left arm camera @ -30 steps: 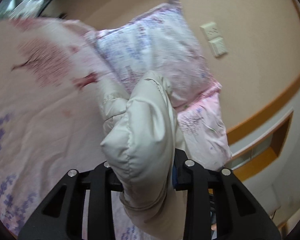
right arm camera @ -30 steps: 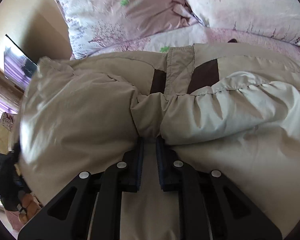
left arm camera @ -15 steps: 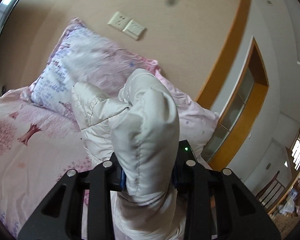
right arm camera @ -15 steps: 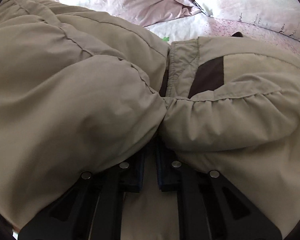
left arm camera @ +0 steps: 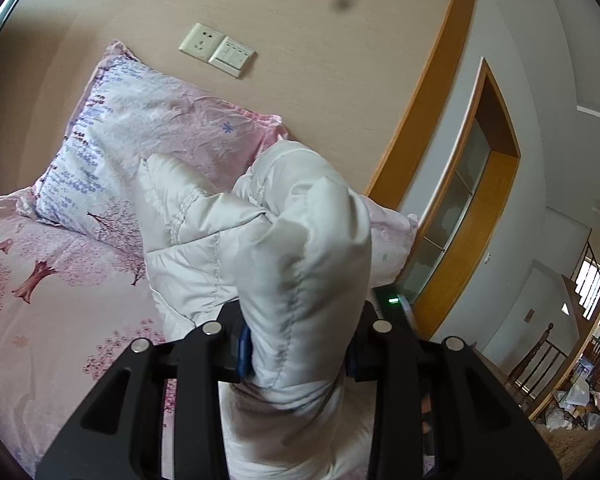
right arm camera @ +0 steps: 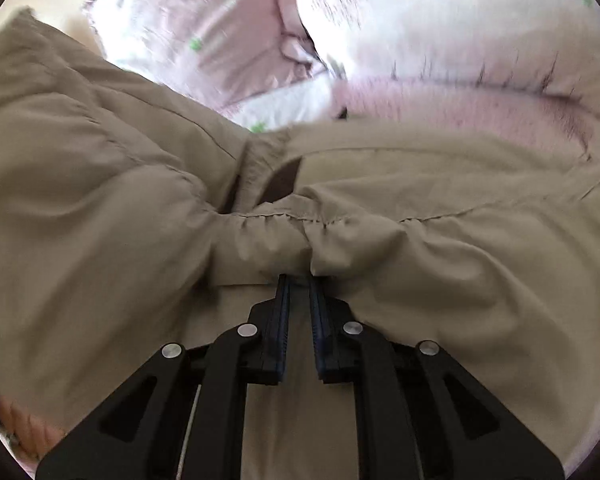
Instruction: Fold large clothes
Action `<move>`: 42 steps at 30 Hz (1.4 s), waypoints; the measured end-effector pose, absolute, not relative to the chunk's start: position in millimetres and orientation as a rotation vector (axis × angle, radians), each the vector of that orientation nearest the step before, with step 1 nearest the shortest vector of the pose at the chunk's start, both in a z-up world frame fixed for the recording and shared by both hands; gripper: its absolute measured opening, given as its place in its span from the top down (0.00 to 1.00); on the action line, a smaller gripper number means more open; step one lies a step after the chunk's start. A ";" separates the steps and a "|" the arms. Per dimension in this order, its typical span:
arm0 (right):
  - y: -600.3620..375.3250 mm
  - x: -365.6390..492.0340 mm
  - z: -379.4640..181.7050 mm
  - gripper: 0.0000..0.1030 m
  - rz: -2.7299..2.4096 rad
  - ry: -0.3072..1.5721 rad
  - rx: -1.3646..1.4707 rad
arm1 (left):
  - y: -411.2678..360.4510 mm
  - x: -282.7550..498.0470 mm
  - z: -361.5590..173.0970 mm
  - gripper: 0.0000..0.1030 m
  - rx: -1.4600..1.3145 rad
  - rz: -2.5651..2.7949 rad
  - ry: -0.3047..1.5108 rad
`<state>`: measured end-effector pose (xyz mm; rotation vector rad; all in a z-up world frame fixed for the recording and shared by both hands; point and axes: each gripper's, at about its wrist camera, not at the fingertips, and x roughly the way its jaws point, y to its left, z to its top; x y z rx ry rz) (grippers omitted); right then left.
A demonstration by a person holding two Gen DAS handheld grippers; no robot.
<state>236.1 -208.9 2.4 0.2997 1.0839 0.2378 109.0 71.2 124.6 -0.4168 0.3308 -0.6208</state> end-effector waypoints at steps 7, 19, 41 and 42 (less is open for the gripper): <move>-217.0 249.9 -6.3 0.90 0.283 1.137 0.369 | 27.4 105.9 130.4 0.64 -0.358 -0.725 0.329; -289.6 176.0 25.4 0.89 0.129 0.955 0.334 | -27.8 102.5 128.3 0.63 -0.287 -0.840 0.344; -437.2 50.0 39.2 0.70 -0.117 0.661 0.594 | -174.4 91.8 96.1 0.61 -0.033 -1.021 0.449; -442.4 49.6 38.3 0.70 -0.118 0.651 0.611 | -182.8 90.1 90.8 0.61 -0.004 -1.026 0.454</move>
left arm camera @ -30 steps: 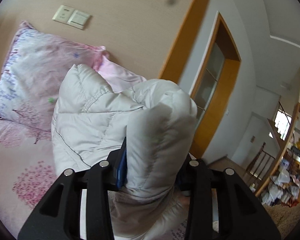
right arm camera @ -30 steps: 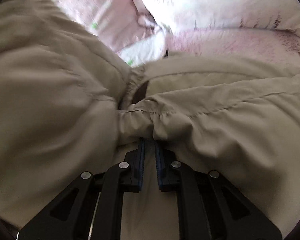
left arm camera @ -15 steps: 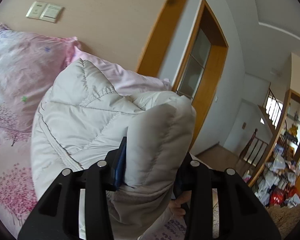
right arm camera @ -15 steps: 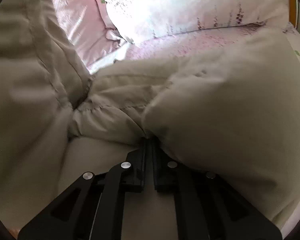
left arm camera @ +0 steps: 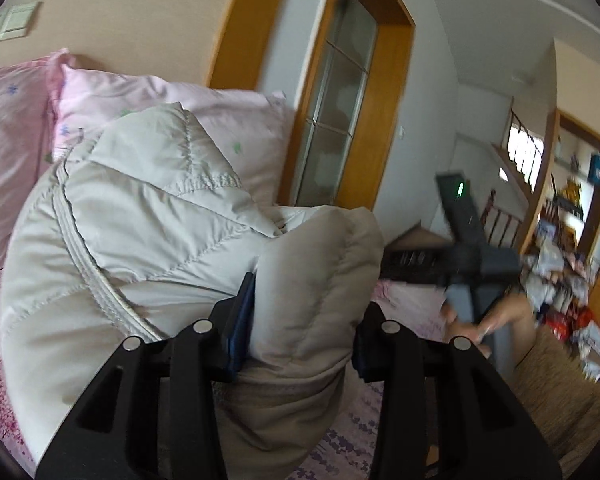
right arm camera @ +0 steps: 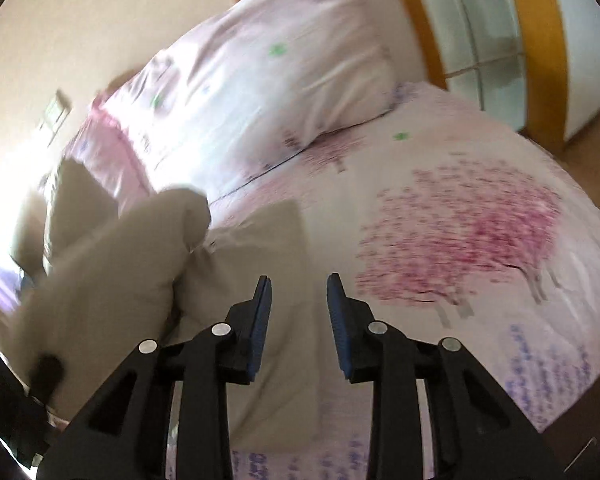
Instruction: Fold large clothes
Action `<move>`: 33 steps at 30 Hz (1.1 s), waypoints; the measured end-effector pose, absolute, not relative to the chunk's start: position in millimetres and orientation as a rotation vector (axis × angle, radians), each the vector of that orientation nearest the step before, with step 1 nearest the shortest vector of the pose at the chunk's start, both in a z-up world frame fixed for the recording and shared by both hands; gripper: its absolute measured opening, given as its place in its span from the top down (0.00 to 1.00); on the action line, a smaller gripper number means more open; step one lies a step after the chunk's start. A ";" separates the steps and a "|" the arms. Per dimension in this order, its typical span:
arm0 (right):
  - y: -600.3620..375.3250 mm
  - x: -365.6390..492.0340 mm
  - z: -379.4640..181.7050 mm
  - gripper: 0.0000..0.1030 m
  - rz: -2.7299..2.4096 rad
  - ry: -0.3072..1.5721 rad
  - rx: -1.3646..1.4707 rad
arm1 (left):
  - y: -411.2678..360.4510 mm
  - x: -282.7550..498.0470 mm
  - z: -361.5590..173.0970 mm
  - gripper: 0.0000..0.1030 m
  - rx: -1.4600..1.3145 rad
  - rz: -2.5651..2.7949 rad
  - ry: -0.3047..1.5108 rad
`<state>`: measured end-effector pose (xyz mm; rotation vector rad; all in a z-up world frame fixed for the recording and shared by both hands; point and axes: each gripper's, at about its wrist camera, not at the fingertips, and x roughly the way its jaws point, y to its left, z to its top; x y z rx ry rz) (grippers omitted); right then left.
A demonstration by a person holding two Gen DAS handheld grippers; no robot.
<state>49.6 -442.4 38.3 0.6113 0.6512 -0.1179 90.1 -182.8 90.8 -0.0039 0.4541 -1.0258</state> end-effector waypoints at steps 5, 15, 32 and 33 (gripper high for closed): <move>-450.2 43.7 52.6 0.70 -0.031 0.602 0.689 | -207.5 84.5 73.2 0.58 0.090 -1.043 0.453; -397.1 98.7 90.1 0.39 0.300 0.682 0.601 | -240.1 77.4 50.8 0.49 0.216 -1.057 0.456; -373.5 137.5 45.0 0.80 0.393 0.889 0.606 | -265.4 72.4 26.0 0.46 0.336 -1.024 0.475; -373.9 136.1 44.9 0.83 0.389 0.884 0.613 | -263.3 69.9 28.1 0.46 0.341 -1.025 0.468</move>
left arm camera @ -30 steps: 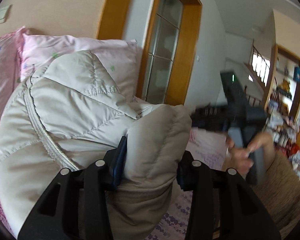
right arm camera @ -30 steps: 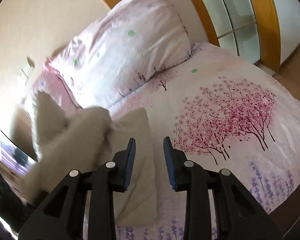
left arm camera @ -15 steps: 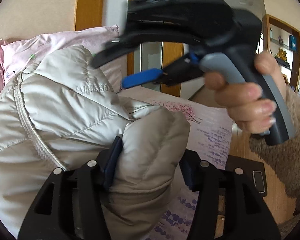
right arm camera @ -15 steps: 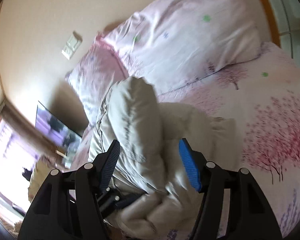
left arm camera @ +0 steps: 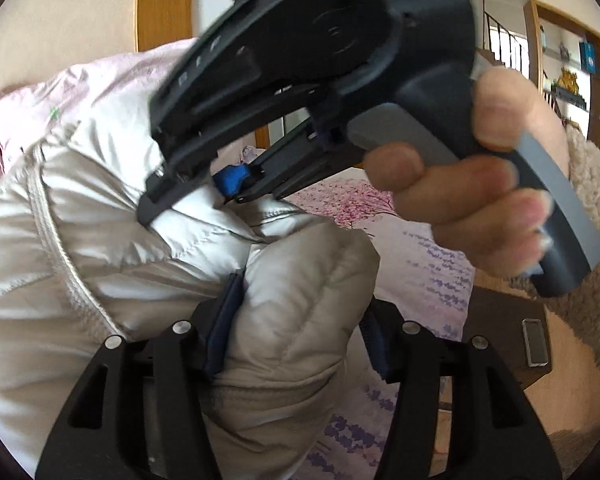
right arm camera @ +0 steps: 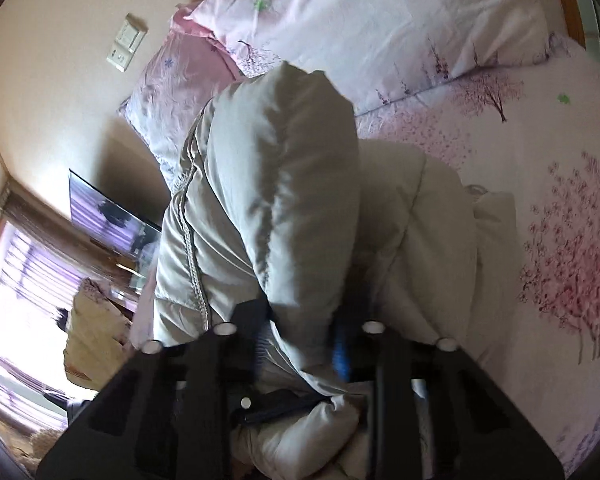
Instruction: Fold large clothes
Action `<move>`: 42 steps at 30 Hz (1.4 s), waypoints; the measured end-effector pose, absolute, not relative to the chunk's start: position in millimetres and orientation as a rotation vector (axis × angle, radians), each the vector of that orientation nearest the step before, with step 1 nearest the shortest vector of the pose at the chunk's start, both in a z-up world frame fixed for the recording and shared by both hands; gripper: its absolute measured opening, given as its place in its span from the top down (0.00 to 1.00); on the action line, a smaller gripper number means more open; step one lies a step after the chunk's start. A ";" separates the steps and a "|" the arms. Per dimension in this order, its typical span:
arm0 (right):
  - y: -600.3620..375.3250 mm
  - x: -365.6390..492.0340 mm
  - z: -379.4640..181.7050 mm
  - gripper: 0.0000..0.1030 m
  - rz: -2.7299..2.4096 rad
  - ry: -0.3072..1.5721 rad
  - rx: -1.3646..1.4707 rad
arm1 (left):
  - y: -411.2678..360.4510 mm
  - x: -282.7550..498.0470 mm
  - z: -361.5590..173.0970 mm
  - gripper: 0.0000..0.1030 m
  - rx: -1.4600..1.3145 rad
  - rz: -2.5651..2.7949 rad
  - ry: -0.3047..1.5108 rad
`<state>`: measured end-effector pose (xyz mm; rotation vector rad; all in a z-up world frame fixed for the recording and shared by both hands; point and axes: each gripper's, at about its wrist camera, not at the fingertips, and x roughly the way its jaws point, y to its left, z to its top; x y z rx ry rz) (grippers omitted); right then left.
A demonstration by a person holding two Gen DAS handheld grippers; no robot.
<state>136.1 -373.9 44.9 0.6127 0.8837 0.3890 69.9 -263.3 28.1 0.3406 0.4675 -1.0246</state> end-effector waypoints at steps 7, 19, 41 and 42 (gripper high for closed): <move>-366.4 123.2 63.9 0.88 0.349 0.797 0.533 | -186.6 66.7 81.8 0.40 0.152 -1.104 0.478; -363.5 101.4 85.8 0.90 0.249 0.695 0.439 | -68.0 197.8 87.3 0.30 -0.121 -0.697 0.597; -422.8 130.2 -6.5 0.85 0.201 0.858 0.688 | -136.6 192.1 41.7 0.27 0.093 -0.676 0.691; -423.1 131.3 -7.1 0.85 0.200 0.860 0.686 | -139.6 191.3 40.5 0.27 0.110 -0.668 0.686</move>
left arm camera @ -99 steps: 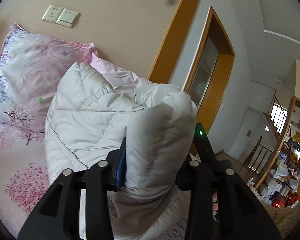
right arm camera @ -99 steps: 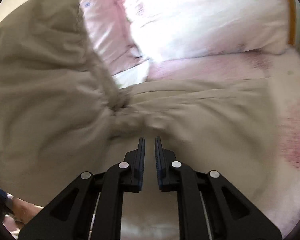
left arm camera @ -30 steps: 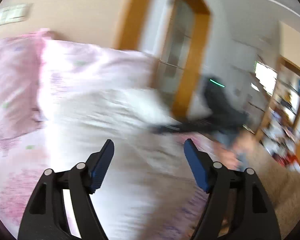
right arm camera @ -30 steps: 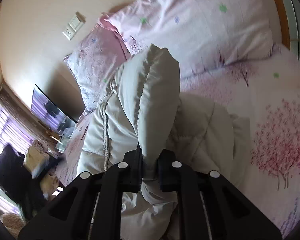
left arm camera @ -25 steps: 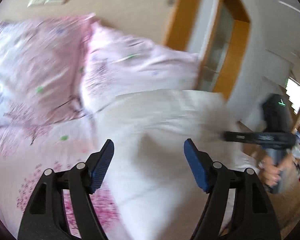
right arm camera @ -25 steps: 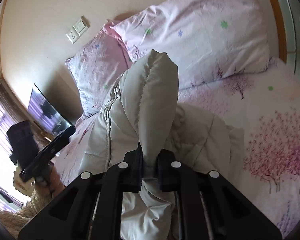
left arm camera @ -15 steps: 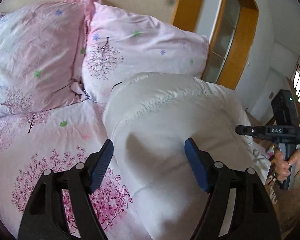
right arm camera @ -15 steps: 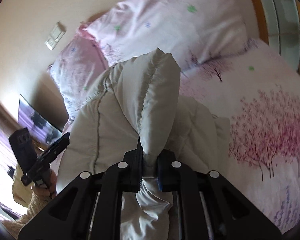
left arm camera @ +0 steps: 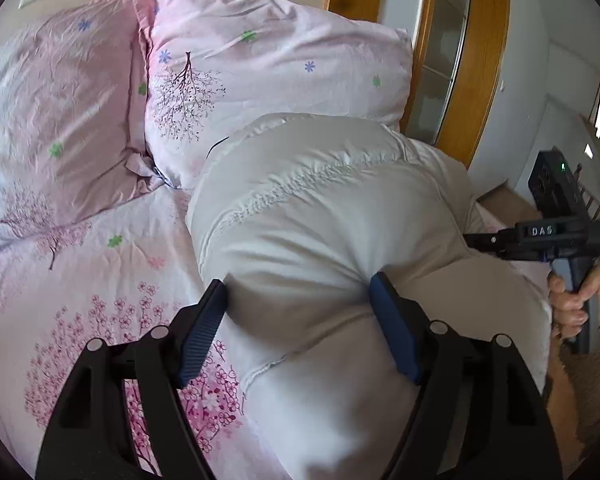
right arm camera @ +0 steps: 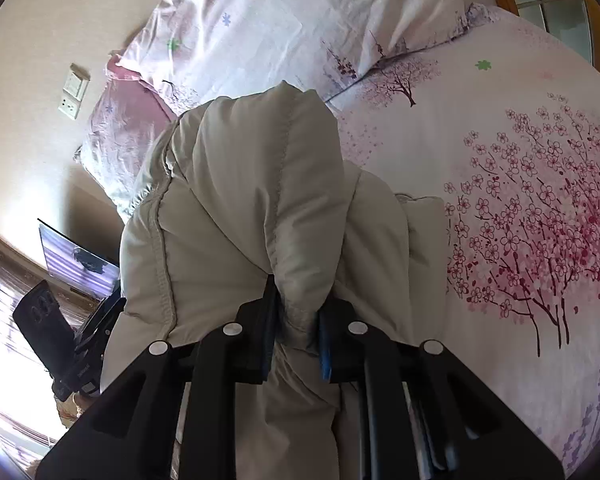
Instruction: Fold large clothes
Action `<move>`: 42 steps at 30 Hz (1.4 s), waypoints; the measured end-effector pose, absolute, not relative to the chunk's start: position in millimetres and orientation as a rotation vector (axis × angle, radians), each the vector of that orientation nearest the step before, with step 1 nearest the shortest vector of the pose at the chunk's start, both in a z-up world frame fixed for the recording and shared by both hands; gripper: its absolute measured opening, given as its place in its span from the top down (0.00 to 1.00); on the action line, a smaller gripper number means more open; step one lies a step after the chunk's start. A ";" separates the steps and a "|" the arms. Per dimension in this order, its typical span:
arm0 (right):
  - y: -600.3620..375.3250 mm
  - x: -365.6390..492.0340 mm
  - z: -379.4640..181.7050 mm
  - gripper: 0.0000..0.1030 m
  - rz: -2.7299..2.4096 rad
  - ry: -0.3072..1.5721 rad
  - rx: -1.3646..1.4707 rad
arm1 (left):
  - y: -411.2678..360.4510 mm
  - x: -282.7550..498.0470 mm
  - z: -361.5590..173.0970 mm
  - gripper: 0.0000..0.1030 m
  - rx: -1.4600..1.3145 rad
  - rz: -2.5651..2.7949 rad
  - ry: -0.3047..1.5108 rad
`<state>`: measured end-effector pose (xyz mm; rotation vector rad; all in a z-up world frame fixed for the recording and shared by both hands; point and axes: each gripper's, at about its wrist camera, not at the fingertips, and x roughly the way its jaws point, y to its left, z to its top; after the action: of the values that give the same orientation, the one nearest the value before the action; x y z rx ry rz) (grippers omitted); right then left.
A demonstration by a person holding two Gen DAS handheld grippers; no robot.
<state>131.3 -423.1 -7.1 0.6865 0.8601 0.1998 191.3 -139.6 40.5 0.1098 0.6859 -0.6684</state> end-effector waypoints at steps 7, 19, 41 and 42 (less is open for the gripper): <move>-423.7 127.7 -7.1 0.81 0.182 0.836 0.682 | -150.5 192.5 32.0 0.27 0.161 -0.654 0.697; -385.3 73.8 39.2 0.83 0.130 0.688 0.495 | -158.5 186.8 29.6 0.27 0.219 -0.625 0.683; -388.0 92.9 -30.8 0.94 0.133 0.750 0.614 | -137.1 180.8 36.7 0.26 0.154 -0.692 0.660; -387.6 93.1 -30.6 0.95 0.132 0.752 0.614 | -139.3 181.9 32.1 0.26 0.157 -0.693 0.673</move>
<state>93.1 -387.6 -30.6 0.6138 0.7520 0.1320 181.9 -139.3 32.1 0.1573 0.6727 -0.6926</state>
